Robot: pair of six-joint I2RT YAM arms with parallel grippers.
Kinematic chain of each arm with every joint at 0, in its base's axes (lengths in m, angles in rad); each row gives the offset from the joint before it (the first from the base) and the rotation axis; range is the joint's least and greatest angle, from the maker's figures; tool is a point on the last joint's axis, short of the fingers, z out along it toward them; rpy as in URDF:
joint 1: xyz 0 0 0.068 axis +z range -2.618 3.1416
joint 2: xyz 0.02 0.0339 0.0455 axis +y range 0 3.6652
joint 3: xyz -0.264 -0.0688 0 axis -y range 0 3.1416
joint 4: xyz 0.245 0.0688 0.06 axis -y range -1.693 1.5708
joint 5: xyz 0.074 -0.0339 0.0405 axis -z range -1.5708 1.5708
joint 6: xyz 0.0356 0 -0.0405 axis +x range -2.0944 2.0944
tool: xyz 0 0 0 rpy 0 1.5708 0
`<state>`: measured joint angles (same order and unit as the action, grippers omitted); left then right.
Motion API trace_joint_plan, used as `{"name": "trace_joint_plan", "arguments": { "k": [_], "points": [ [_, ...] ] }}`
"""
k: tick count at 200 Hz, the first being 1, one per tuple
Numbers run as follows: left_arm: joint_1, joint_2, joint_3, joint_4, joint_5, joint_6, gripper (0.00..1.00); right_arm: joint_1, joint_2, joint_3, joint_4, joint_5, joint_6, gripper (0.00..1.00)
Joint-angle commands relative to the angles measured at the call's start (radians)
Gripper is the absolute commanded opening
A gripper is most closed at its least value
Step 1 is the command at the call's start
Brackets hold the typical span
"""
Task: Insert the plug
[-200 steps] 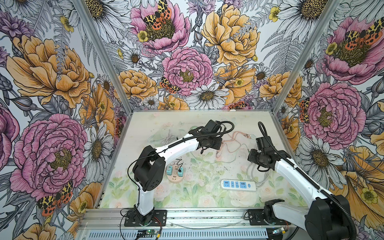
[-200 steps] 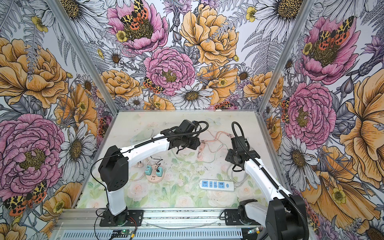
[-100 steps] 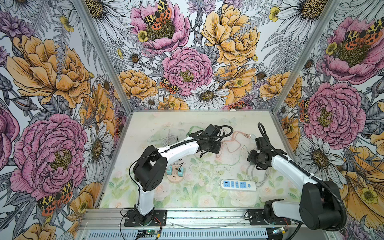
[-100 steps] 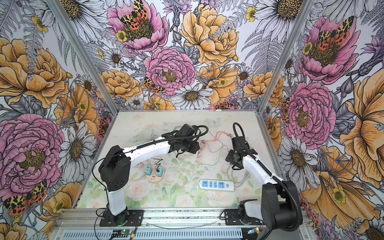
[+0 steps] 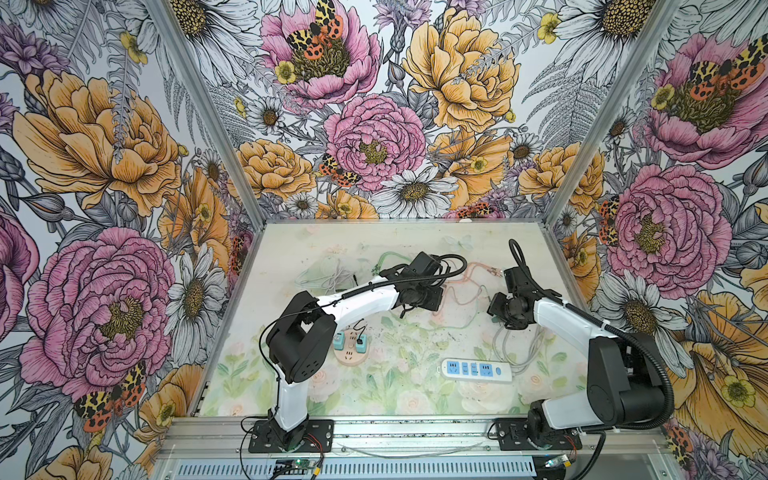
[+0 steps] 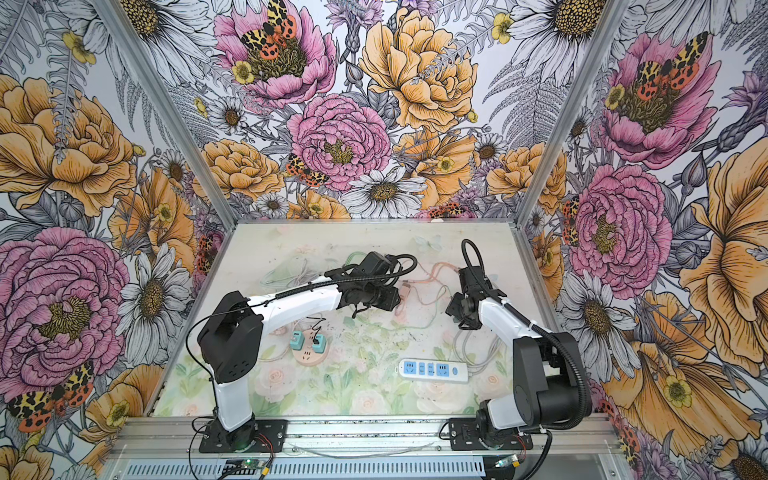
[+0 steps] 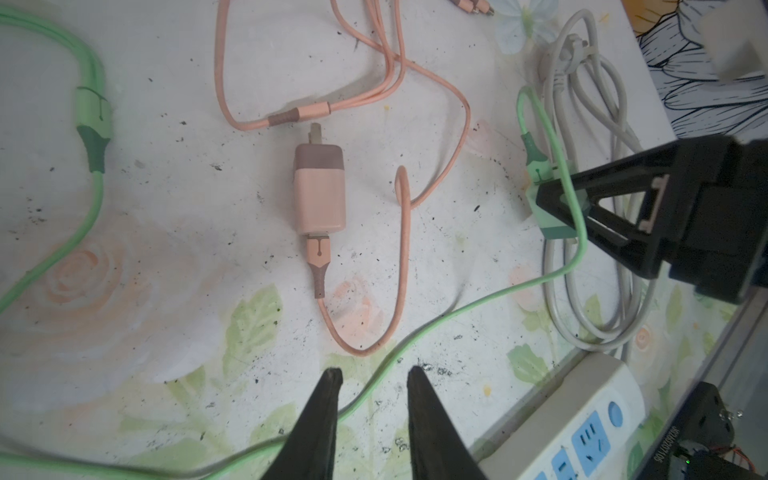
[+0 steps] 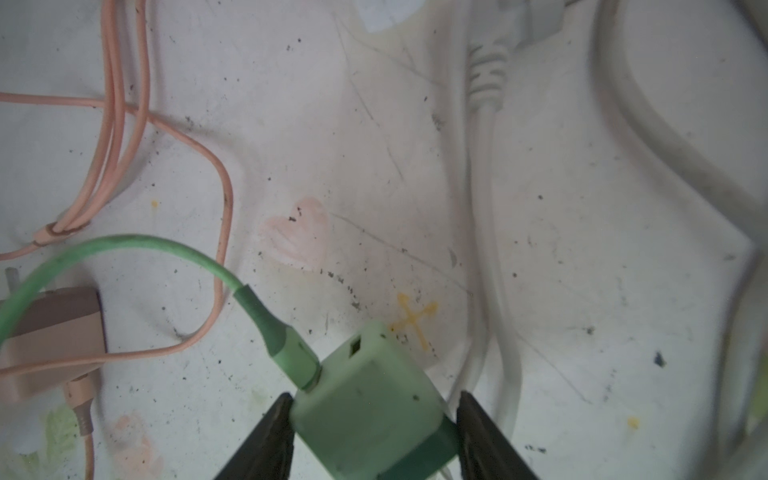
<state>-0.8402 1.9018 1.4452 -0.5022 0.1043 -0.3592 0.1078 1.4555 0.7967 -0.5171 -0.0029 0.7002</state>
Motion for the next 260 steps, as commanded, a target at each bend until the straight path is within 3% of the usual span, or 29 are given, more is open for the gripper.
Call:
{"name": "trace_joint_plan", "arguments": {
  "k": [1,69,114,224,260],
  "points": [
    [-0.035,-0.023,-0.017,0.031,0.029,0.003,0.31,0.001,0.029,0.030,0.043,-0.005,0.013,0.24],
    [-0.020,0.011,-0.005,0.030,-0.030,-0.030,0.32,0.026,0.121,0.075,0.057,0.014,0.006,0.26],
    [0.013,0.027,-0.003,0.031,-0.065,-0.055,0.33,0.029,0.109,0.051,0.057,0.015,0.013,0.38],
    [0.060,0.181,0.159,0.001,-0.104,-0.048,0.37,0.031,-0.131,-0.061,0.034,0.015,-0.014,0.71],
    [0.059,0.212,0.174,0.004,-0.110,-0.049,0.39,0.030,-0.102,-0.063,0.035,0.023,-0.032,0.69]
  ]
}}
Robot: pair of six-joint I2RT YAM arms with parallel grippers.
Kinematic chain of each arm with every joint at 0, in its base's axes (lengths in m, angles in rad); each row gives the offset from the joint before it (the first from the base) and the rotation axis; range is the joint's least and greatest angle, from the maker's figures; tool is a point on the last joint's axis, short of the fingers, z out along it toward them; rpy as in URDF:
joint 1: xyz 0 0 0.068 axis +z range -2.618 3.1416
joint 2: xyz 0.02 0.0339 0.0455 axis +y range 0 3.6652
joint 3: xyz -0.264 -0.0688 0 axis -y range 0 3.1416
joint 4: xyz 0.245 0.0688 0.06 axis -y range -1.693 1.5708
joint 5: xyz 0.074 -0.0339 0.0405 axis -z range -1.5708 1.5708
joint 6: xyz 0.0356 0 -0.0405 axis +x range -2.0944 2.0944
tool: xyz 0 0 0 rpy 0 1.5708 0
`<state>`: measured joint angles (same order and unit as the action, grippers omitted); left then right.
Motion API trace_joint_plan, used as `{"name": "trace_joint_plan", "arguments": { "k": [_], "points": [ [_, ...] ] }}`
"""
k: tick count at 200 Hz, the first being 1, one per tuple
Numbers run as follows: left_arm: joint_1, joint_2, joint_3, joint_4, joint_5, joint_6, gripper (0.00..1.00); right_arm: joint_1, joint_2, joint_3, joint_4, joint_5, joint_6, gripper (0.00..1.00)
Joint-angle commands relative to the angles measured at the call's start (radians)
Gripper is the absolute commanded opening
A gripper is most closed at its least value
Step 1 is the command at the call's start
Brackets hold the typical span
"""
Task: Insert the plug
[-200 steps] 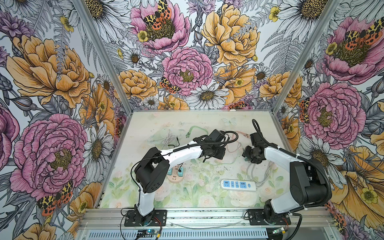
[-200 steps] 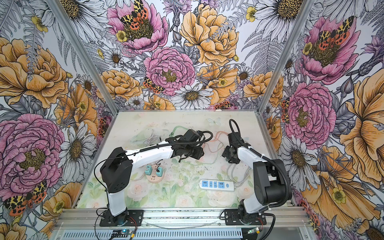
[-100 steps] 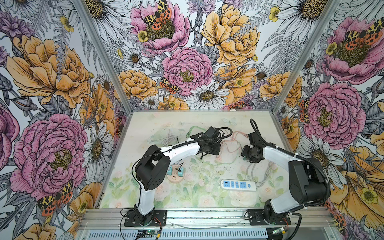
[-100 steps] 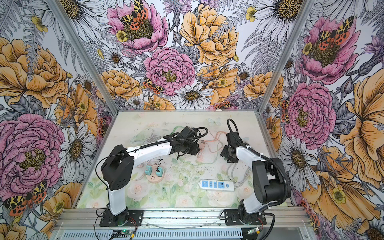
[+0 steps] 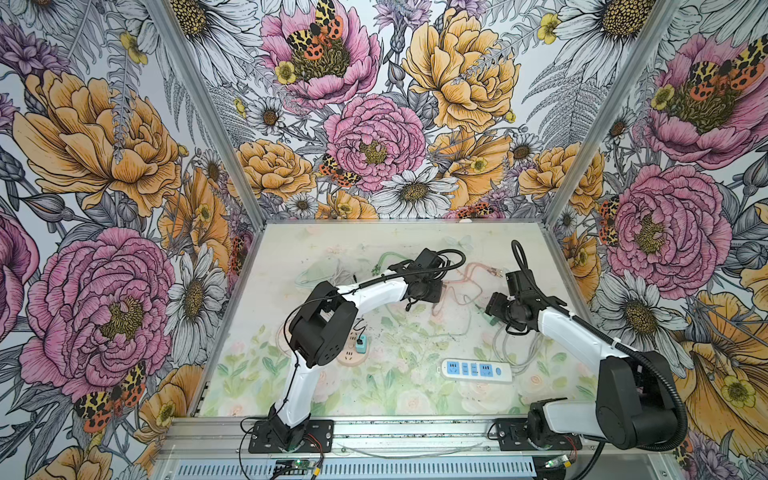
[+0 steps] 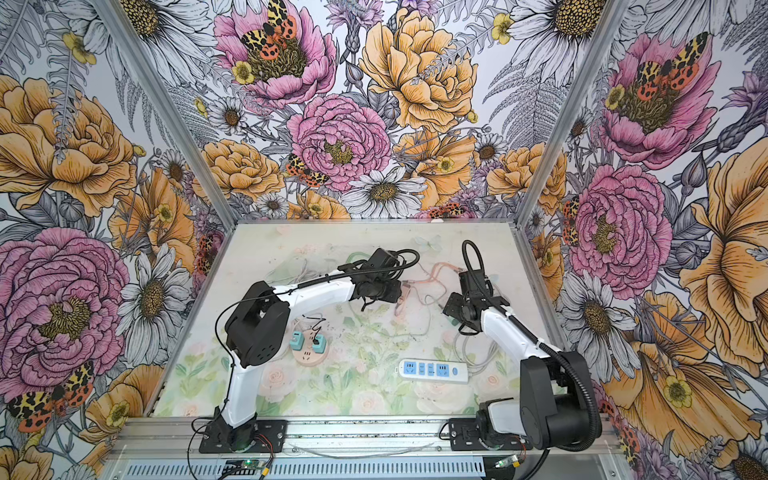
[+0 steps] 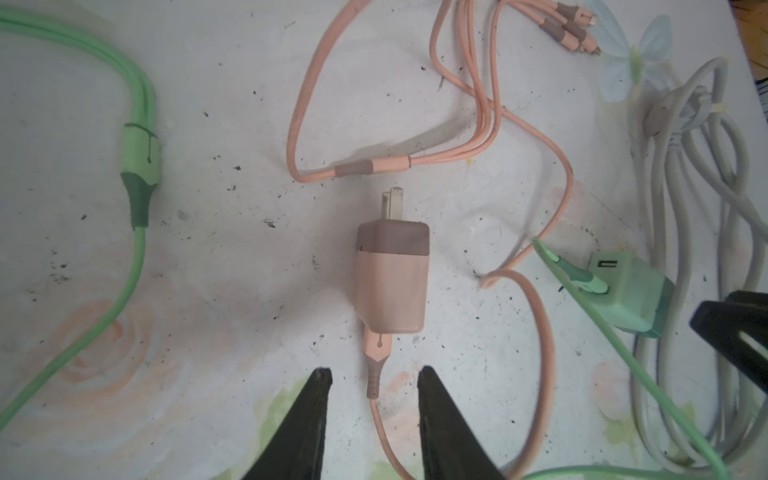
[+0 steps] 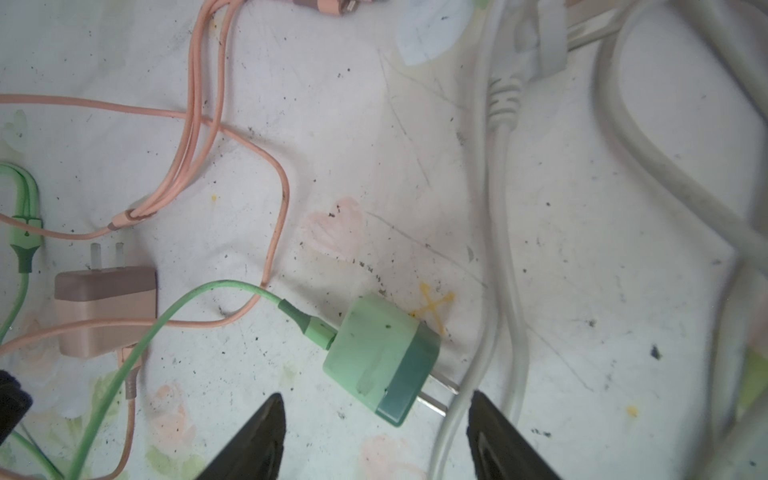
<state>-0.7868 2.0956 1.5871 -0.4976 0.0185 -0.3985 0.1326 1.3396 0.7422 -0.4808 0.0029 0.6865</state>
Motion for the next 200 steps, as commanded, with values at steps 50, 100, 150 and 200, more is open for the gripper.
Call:
{"name": "trace_joint_plan", "arguments": {
  "k": [50,100,150,200],
  "points": [
    [-0.017,0.032,0.035,0.015,-0.031,0.011,0.42,0.005,-0.005,-0.005,-0.004,0.020,-0.022,0.69],
    [-0.024,0.069,0.028,0.084,-0.021,0.008,0.46,0.005,-0.062,-0.009,-0.020,0.034,-0.037,0.72],
    [-0.029,0.130,0.058,0.121,-0.076,0.011,0.48,0.005,-0.086,0.002,-0.027,0.013,-0.044,0.72],
    [-0.028,0.138,0.028,0.203,-0.098,0.021,0.28,0.005,-0.114,0.008,-0.029,-0.001,-0.044,0.71]
  ]
}}
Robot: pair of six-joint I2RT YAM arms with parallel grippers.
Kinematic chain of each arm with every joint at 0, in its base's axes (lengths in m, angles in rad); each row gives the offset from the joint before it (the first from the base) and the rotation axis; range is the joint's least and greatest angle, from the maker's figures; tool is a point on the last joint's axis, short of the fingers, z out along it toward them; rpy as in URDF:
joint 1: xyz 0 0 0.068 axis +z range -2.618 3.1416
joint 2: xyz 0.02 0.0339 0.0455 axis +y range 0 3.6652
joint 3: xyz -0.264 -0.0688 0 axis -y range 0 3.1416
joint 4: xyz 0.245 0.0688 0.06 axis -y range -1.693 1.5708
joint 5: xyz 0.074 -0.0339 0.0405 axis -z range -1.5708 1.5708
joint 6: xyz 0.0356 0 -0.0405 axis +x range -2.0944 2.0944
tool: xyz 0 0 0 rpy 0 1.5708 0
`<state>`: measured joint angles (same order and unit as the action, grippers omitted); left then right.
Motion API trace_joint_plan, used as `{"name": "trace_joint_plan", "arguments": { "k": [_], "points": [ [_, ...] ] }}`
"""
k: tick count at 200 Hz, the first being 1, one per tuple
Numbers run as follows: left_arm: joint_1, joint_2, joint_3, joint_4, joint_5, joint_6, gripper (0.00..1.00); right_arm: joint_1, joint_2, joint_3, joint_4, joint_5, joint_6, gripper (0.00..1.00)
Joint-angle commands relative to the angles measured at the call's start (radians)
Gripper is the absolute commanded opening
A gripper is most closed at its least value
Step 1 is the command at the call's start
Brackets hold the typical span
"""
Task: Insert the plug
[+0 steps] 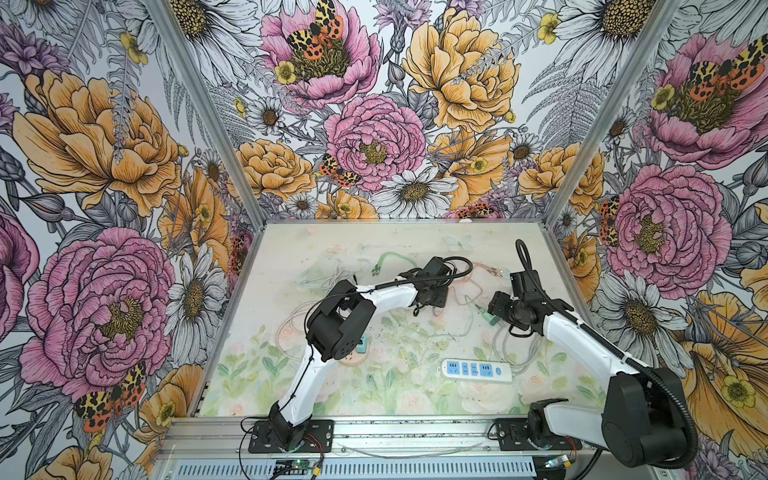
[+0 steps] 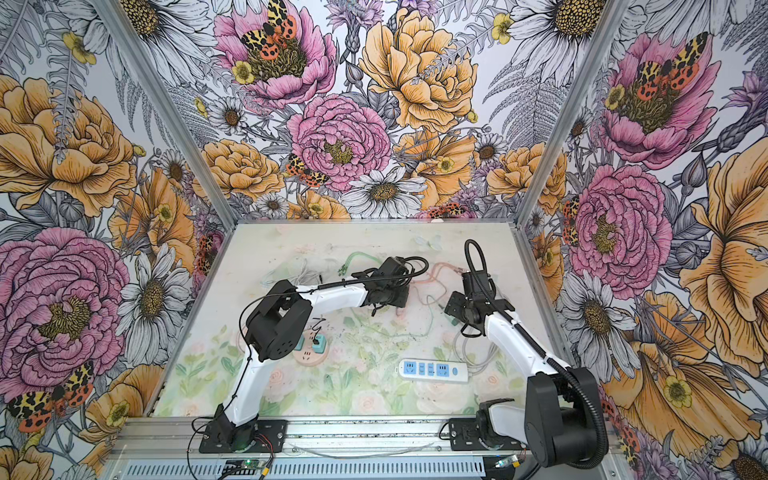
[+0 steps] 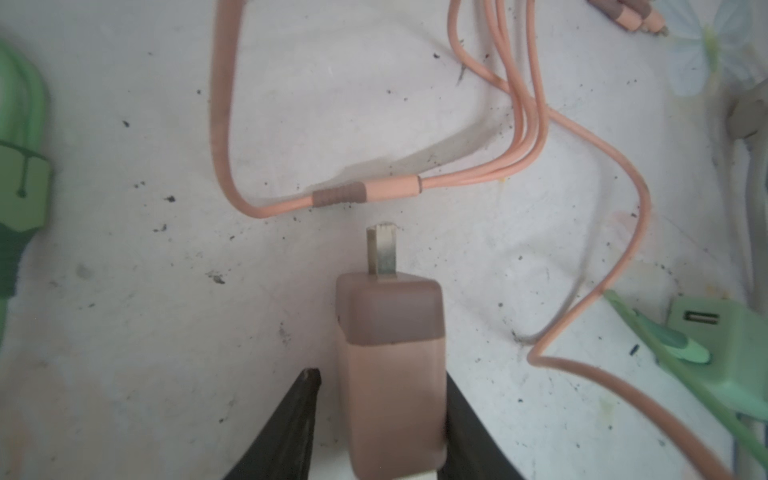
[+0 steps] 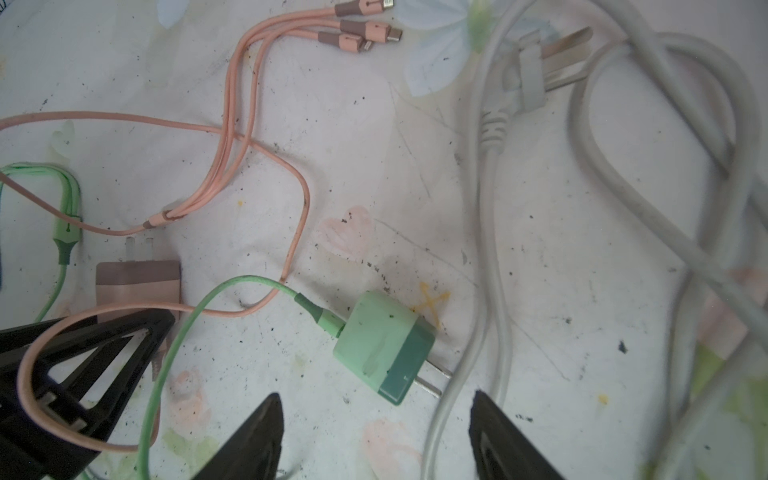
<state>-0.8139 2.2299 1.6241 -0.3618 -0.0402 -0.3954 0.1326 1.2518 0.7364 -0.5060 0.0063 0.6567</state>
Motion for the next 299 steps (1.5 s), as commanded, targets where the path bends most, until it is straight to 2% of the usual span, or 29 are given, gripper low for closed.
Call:
{"name": "trace_joint_plan", "arguments": {
  "k": [1,17,55,87,104,125,169,225,299],
  "points": [
    [-0.002,0.004,-0.009,0.066,-0.038,0.019,0.27,0.005,-0.026,0.014,-0.004,-0.005,-0.015,0.71],
    [0.002,-0.010,-0.024,0.061,-0.039,0.031,0.22,0.005,-0.032,0.024,-0.009,-0.010,-0.019,0.71],
    [0.022,-0.139,-0.142,0.071,-0.040,0.121,0.19,0.005,-0.048,0.059,-0.019,-0.054,-0.038,0.69],
    [0.024,-0.296,-0.234,0.072,-0.138,0.188,0.20,0.009,-0.058,0.094,-0.019,-0.116,-0.047,0.69],
    [0.016,-0.383,-0.305,0.132,-0.193,0.241,0.22,0.014,-0.069,0.107,-0.018,-0.148,-0.058,0.68],
    [0.015,-0.472,-0.349,0.148,-0.176,0.311,0.22,0.026,-0.084,0.122,-0.017,-0.240,-0.083,0.67],
    [0.008,-0.562,-0.420,0.147,0.031,0.441,0.21,0.042,-0.162,0.150,-0.012,-0.399,-0.116,0.68],
    [-0.040,-0.683,-0.510,0.199,0.038,0.558,0.22,0.058,-0.216,0.138,0.020,-0.477,-0.051,0.70],
    [-0.088,-0.720,-0.508,0.208,0.082,0.590,0.22,0.120,-0.187,0.090,0.149,-0.605,-0.026,0.74]
  ]
}}
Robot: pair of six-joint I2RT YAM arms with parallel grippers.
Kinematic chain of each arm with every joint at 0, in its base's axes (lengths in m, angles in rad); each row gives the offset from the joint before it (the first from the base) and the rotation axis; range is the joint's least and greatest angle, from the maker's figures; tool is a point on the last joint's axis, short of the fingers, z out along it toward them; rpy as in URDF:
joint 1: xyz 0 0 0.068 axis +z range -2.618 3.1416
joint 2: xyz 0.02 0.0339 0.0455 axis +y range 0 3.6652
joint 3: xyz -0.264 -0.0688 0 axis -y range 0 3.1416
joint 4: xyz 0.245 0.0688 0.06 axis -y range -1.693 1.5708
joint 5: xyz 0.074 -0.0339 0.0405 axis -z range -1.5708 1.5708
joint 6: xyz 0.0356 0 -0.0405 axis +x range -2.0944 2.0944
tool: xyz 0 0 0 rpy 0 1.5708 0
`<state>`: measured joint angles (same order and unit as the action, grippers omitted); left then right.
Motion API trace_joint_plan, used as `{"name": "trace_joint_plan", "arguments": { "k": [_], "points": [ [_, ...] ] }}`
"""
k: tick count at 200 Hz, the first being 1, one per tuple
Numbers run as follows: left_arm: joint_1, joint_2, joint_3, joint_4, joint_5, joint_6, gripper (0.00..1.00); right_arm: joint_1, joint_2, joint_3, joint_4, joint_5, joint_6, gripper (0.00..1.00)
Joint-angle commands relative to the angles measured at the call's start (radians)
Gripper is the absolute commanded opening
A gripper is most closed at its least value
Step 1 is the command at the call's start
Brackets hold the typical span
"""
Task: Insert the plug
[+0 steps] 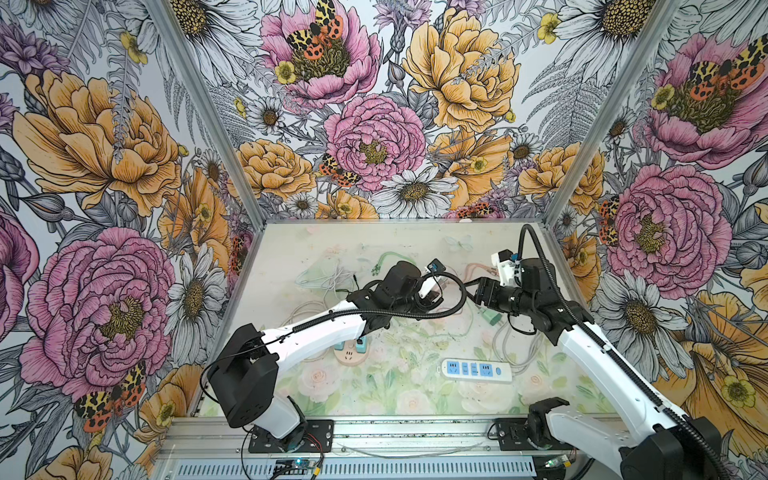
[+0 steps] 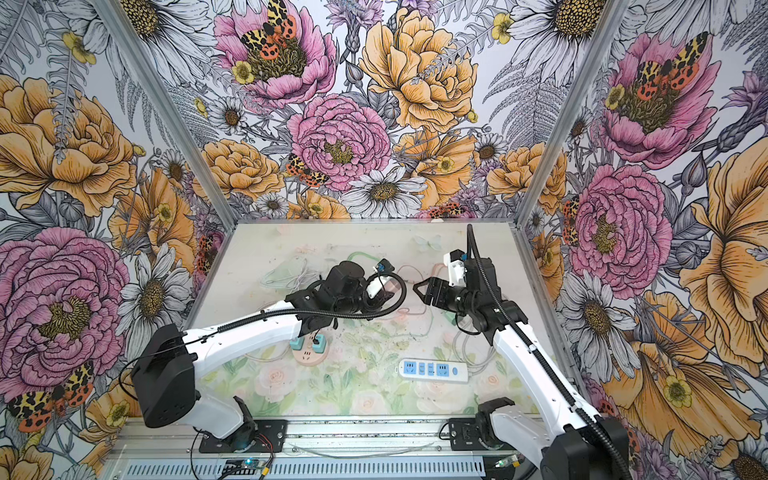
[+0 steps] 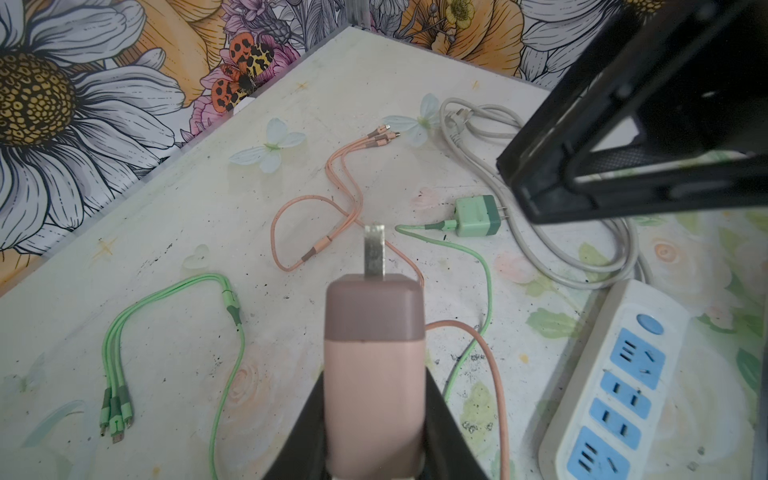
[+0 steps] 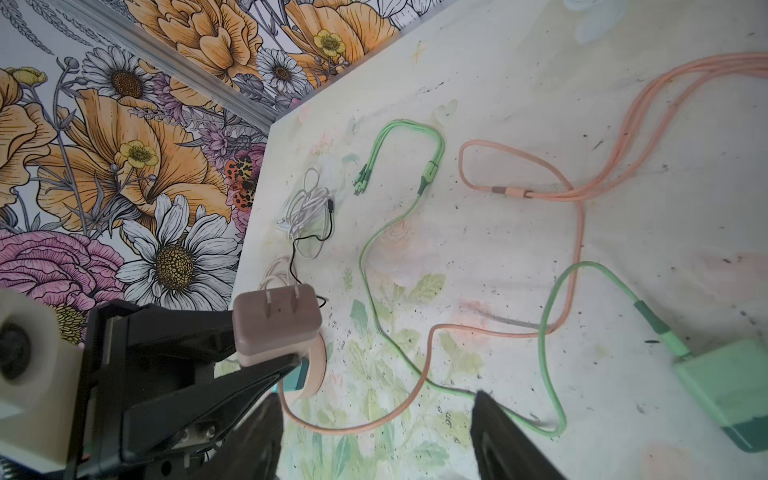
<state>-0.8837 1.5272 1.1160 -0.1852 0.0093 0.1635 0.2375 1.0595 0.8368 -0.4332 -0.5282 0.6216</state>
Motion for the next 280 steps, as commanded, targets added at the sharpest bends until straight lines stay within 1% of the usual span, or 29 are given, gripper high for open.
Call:
{"name": "trace_joint_plan", "arguments": {
  "k": [1,52,151,189,214,238,266,280],
  "points": [
    [-0.019,-0.018,0.000,0.032,0.032,0.032,0.22,0.015,0.006,-0.010,0.078,-0.071,0.008,0.74],
    [-0.029,-0.014,0.009,0.026,0.045,0.044,0.22,0.036,0.025,-0.018,0.109,-0.125,0.003,0.74],
    [-0.043,-0.007,0.035,0.008,0.086,0.071,0.22,0.070,0.079,-0.018,0.133,-0.145,0.003,0.74],
    [-0.055,-0.003,0.039,0.009,0.087,0.086,0.22,0.078,0.097,-0.023,0.187,-0.177,0.038,0.71],
    [-0.058,-0.001,0.042,0.009,0.084,0.093,0.22,0.081,0.100,-0.033,0.233,-0.200,0.067,0.66],
    [-0.059,-0.001,0.044,0.009,0.073,0.098,0.22,0.082,0.102,-0.036,0.235,-0.202,0.070,0.56],
    [-0.058,0.001,0.045,0.014,0.053,0.105,0.23,0.085,0.108,-0.046,0.234,-0.212,0.071,0.48],
    [-0.057,0.001,0.048,0.014,0.047,0.110,0.23,0.085,0.116,-0.051,0.235,-0.218,0.073,0.42]
  ]
}}
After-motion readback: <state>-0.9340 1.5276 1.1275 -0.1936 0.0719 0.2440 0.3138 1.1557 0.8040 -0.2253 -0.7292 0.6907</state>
